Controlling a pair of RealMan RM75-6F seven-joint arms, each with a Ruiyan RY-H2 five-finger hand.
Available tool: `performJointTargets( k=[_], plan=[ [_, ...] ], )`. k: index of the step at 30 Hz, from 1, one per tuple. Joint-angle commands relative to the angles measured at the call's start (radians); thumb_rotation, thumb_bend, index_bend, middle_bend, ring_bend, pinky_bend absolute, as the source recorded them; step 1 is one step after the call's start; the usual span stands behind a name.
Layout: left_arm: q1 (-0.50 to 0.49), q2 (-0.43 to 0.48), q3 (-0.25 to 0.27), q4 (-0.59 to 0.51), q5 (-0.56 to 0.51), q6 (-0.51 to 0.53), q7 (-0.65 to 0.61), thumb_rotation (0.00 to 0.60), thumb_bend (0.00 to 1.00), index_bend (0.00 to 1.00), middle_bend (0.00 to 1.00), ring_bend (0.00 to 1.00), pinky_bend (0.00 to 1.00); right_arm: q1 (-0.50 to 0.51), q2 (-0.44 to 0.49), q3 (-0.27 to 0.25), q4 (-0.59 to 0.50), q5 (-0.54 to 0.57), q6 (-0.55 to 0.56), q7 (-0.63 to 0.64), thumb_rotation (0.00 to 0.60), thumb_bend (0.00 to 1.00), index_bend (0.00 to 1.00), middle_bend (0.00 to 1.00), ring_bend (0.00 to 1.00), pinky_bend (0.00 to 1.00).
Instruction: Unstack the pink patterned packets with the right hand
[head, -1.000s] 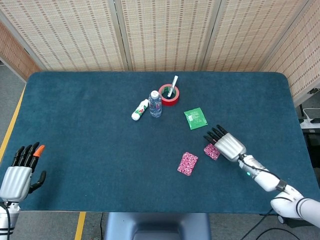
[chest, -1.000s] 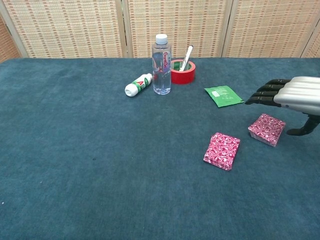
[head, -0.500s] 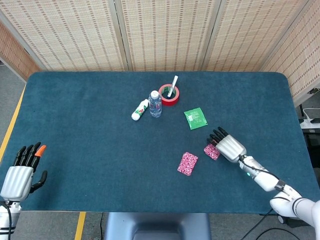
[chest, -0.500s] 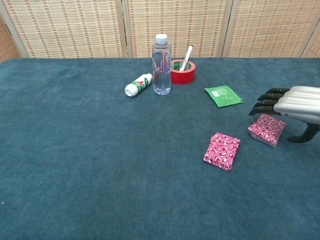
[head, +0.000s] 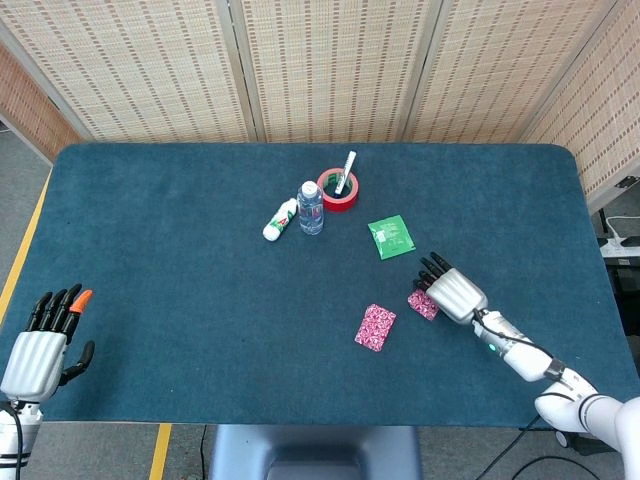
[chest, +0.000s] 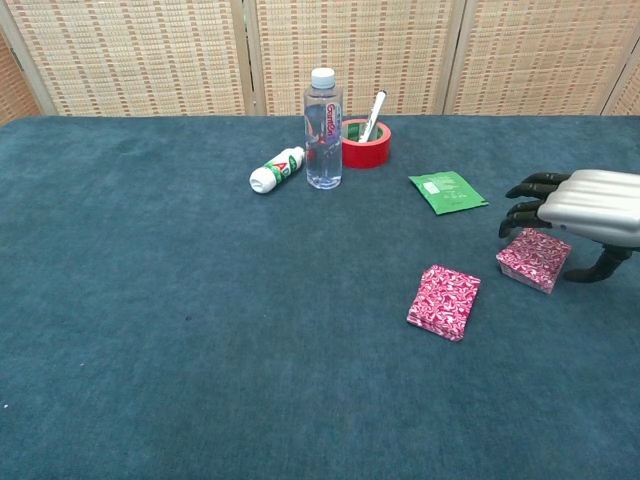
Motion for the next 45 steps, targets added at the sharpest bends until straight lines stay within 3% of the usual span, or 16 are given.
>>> performJointTargets(
  k=[1,29,45],
  plan=[
    [0.000,0.000,0.000,0.000,0.000,0.000,0.001,0.600,0.46,0.00,0.00,0.00,0.00,0.002,-0.002,0.000,-0.001,0.000,-0.003,-0.004,0.600,0.19,0.22,0.20,0.02,0.00],
    [0.004,0.007,0.002,-0.001,0.003,0.009,-0.011,0.600,0.46,0.00,0.00,0.00,0.00,0.005,-0.014,0.007,-0.010,0.013,-0.014,-0.025,0.600,0.19,0.34,0.29,0.14,0.00],
    [0.001,0.005,0.000,0.001,0.002,0.006,-0.011,0.600,0.46,0.00,0.00,0.00,0.00,0.000,-0.018,0.007,-0.010,0.004,0.014,-0.031,0.600,0.19,0.57,0.43,0.27,0.00]
  ],
)
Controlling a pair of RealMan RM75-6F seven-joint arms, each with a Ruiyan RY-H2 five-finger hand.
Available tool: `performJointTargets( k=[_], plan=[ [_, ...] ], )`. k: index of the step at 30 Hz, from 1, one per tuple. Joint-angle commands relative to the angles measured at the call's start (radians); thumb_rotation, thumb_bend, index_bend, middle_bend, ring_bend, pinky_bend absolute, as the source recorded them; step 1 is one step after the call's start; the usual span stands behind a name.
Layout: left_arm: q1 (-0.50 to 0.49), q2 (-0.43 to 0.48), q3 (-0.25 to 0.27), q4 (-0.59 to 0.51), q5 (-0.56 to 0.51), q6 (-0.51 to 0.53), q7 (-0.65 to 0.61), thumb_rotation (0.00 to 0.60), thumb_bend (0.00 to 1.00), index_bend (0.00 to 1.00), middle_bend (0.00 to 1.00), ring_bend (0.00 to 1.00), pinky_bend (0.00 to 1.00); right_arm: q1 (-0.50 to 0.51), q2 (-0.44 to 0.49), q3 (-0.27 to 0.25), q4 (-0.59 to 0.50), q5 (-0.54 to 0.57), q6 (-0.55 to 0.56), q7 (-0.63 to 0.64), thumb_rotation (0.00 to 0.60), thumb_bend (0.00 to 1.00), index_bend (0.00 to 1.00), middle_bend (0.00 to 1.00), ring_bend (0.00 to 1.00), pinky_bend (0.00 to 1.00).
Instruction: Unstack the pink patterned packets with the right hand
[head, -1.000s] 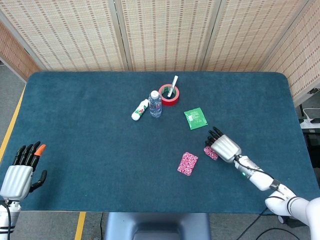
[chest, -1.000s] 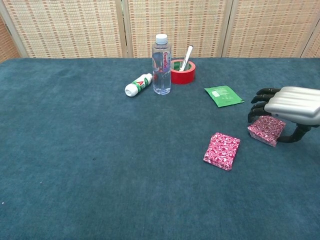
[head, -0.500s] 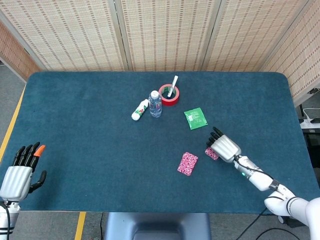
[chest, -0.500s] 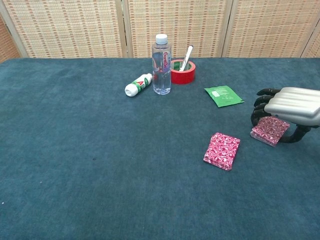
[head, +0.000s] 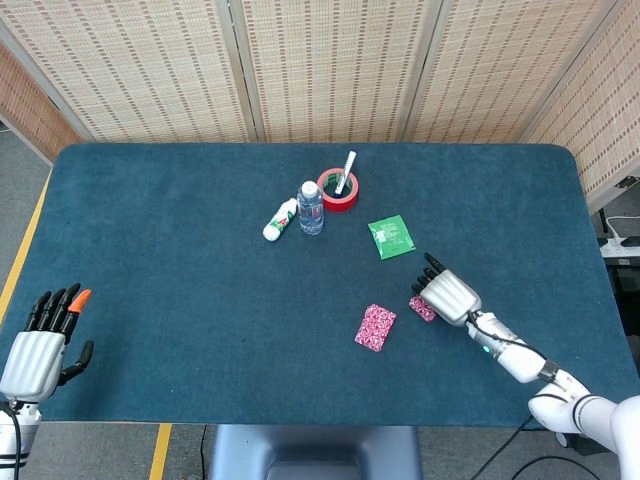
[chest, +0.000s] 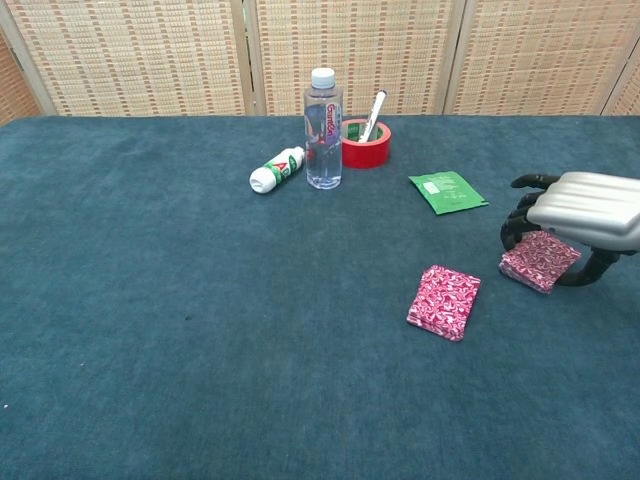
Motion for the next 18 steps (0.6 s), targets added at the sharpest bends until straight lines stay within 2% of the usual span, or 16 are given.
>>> performJointTargets(
  k=[1,9,18],
  plan=[
    [0.001,0.001,0.000,0.000,0.001,0.002,-0.001,0.600,0.46,0.00,0.00,0.00,0.00,-0.001,-0.001,0.000,0.000,-0.001,0.002,-0.002,0.600,0.19,0.58,0.44,0.28,0.00],
    [0.001,0.000,0.000,0.002,0.001,0.002,-0.002,0.600,0.46,0.00,0.00,0.00,0.00,-0.001,0.002,0.006,-0.006,0.001,0.011,-0.015,0.600,0.19,0.64,0.48,0.34,0.00],
    [0.003,0.001,0.001,-0.003,0.002,0.004,0.001,0.600,0.46,0.00,0.00,0.00,0.00,-0.003,0.005,0.018,-0.017,0.011,0.021,-0.024,0.600,0.19,0.65,0.49,0.34,0.00]
  ],
)
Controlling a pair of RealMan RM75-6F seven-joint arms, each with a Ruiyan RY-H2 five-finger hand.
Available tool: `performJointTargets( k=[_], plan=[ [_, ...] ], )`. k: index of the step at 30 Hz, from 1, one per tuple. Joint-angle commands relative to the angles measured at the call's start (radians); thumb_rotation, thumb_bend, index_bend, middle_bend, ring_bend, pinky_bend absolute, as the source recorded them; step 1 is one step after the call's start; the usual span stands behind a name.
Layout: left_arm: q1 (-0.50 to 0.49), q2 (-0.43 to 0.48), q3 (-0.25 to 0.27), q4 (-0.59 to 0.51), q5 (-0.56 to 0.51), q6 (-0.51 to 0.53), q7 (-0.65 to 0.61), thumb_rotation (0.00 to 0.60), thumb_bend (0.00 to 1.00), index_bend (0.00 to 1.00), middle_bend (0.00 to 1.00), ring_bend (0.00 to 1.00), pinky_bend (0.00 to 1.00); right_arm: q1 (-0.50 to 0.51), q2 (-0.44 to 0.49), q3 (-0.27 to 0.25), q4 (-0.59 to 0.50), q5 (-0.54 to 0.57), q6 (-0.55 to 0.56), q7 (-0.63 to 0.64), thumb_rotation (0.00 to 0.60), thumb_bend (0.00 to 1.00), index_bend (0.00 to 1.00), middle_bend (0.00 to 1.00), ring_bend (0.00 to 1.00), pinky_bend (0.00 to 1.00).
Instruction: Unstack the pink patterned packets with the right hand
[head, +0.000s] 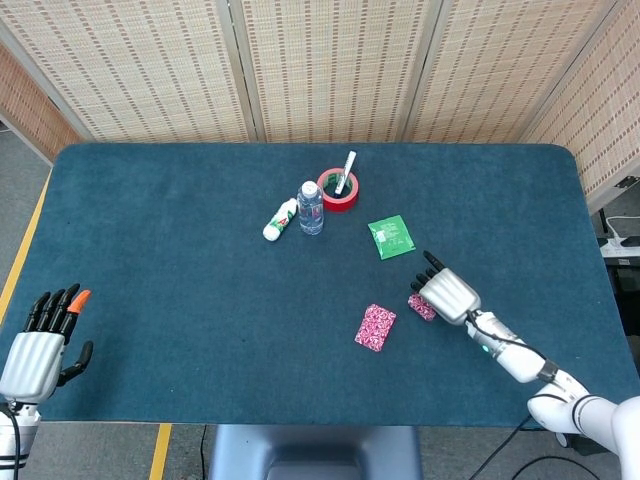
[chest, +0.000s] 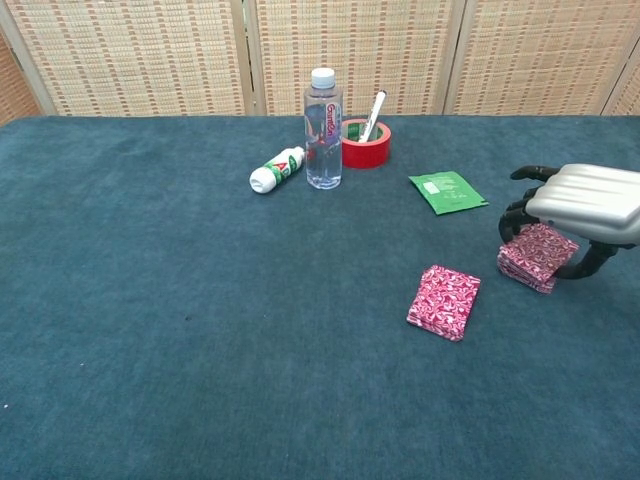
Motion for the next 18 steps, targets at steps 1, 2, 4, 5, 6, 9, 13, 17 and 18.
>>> performJointTargets(
  k=[1,2,4,5,6,9,13,17,18],
  plan=[
    [0.000,0.000,0.000,-0.002,-0.002,-0.003,0.002,0.600,0.46,0.00,0.00,0.00,0.00,-0.001,0.004,0.006,-0.009,0.004,0.005,-0.002,0.600,0.19,0.65,0.49,0.34,0.00],
    [-0.001,0.000,0.000,-0.002,-0.003,-0.004,0.002,0.600,0.46,0.00,0.00,0.00,0.00,0.000,0.006,0.008,-0.013,0.005,0.007,-0.002,0.600,0.19,0.65,0.49,0.34,0.00],
    [0.000,0.000,0.000,-0.002,-0.002,-0.002,0.002,0.600,0.46,0.00,0.00,0.00,0.00,0.000,0.011,0.010,-0.022,0.005,0.012,-0.005,0.600,0.19,0.65,0.49,0.35,0.00],
    [0.000,0.000,0.000,-0.001,-0.001,-0.001,0.001,0.600,0.46,0.00,0.00,0.00,0.00,0.000,0.014,0.010,-0.027,0.004,0.013,-0.007,0.600,0.19,0.65,0.49,0.35,0.00],
    [0.000,0.000,0.000,0.000,-0.001,0.000,0.000,0.600,0.46,0.00,0.00,0.00,0.00,0.000,0.016,0.010,-0.031,0.003,0.015,-0.009,0.600,0.19,0.65,0.49,0.35,0.00],
    [-0.002,-0.001,-0.001,0.003,-0.002,-0.003,-0.002,0.600,0.46,0.00,0.00,0.00,0.00,0.000,0.021,0.011,-0.041,0.002,0.018,-0.013,0.600,0.19,0.66,0.49,0.35,0.00],
    [-0.001,-0.001,-0.001,0.004,0.000,0.000,-0.002,0.600,0.46,0.00,0.00,0.00,0.00,-0.003,0.032,0.008,-0.066,-0.005,0.029,-0.022,0.600,0.19,0.66,0.49,0.35,0.00],
    [0.000,-0.001,0.000,0.004,0.000,0.000,0.000,0.600,0.46,0.00,0.00,0.00,0.00,-0.011,0.058,-0.006,-0.125,-0.031,0.058,-0.040,0.600,0.19,0.66,0.50,0.35,0.00],
    [0.000,-0.002,0.000,0.004,0.000,0.000,0.001,0.600,0.46,0.00,0.00,0.00,0.00,-0.015,0.069,-0.014,-0.150,-0.044,0.070,-0.046,0.600,0.19,0.66,0.50,0.35,0.00]
  ],
)
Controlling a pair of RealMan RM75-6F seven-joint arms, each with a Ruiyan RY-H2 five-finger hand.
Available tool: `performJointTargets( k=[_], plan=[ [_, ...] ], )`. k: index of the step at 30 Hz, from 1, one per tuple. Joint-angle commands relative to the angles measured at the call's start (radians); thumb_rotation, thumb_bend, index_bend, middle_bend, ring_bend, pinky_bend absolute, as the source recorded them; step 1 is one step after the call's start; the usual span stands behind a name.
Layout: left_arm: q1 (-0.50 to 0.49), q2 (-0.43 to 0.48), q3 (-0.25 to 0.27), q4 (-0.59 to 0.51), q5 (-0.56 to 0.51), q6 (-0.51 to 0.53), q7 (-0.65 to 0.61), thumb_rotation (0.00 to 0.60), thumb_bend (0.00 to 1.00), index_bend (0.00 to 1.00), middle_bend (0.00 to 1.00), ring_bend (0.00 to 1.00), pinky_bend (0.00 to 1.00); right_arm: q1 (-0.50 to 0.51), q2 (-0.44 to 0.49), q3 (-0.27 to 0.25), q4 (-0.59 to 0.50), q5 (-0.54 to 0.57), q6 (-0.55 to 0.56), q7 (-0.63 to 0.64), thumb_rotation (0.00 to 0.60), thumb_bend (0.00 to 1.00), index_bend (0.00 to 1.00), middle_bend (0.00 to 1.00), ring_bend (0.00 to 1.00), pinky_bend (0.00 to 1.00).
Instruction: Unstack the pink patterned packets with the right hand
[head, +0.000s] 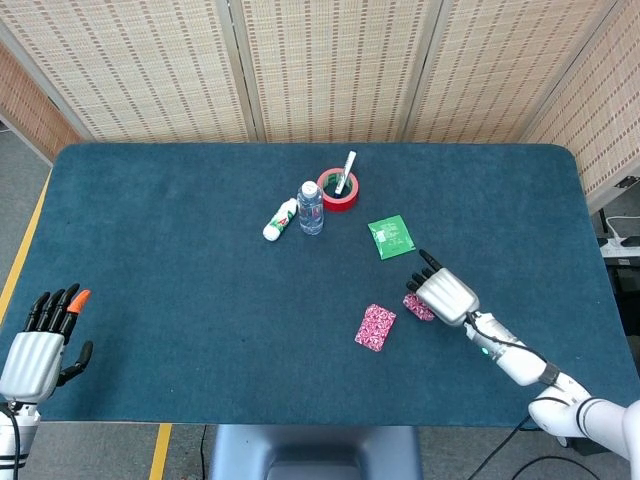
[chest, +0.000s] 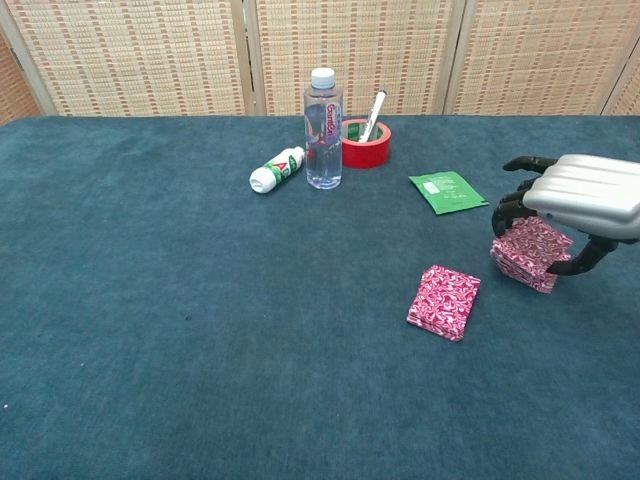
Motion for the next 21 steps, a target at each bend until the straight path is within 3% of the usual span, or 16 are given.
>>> performJointTargets(
  k=[1,10,17,21],
  plan=[
    [0.000,-0.001,0.000,0.000,0.000,0.000,0.002,0.600,0.46,0.00,0.00,0.00,0.00,-0.012,0.032,-0.022,-0.067,-0.034,0.032,-0.018,0.600,0.19,0.66,0.50,0.35,0.00],
    [0.003,0.000,0.001,-0.005,0.003,0.006,0.003,0.600,0.46,0.00,0.00,0.00,0.00,-0.054,0.121,-0.089,-0.263,-0.112,0.089,-0.070,0.600,0.19,0.66,0.50,0.35,0.00],
    [-0.001,0.004,0.001,-0.004,0.006,0.001,-0.003,0.600,0.46,0.00,0.00,0.00,0.00,-0.083,0.138,-0.129,-0.299,-0.130,0.057,-0.147,0.600,0.19,0.66,0.50,0.35,0.00],
    [0.002,0.003,0.004,-0.005,0.011,0.008,-0.004,0.600,0.46,0.00,0.00,0.00,0.00,-0.090,0.115,-0.125,-0.272,-0.134,0.053,-0.158,0.600,0.19,0.52,0.50,0.35,0.00]
  ],
)
